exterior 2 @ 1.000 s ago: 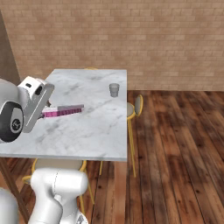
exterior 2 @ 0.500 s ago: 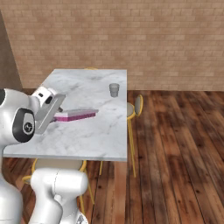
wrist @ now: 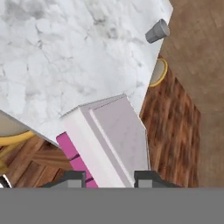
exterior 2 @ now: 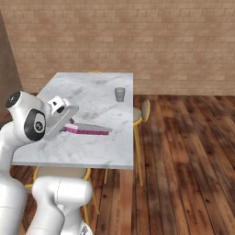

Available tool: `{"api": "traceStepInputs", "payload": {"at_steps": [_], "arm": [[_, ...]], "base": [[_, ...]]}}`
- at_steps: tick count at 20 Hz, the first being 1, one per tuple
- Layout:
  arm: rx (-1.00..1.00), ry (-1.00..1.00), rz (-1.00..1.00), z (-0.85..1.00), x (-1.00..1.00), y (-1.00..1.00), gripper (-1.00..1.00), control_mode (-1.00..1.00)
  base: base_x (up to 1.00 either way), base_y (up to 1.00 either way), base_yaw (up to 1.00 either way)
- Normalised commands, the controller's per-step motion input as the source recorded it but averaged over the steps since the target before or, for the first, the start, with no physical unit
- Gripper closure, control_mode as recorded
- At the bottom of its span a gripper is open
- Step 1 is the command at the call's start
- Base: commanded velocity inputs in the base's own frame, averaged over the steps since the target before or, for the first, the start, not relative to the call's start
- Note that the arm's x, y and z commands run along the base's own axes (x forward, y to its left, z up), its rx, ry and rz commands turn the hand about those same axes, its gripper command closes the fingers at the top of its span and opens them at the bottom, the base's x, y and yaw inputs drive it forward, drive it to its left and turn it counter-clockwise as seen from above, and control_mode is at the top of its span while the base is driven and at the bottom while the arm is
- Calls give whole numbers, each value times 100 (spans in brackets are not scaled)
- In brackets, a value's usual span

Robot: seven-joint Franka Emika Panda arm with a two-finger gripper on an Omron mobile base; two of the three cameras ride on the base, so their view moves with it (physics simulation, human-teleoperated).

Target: Open the freezer door, pick up the ice cube tray from the freezer, and place it on the dining counter.

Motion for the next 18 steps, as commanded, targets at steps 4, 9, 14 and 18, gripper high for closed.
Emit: {"api": "traceStepInputs", "payload": {"at_steps": [4,9,14,18], "arm": [[16,1,-2,-51,35,-4,100,-100],[12,0,0,-72,33,0,100,-100],[12,0,0,-70,33,0,100,-100],[11,0,0,-50,38,0,100,-100]], "base": [[0,0,0],[0,0,0],[0,0,0],[0,0,0]]}}
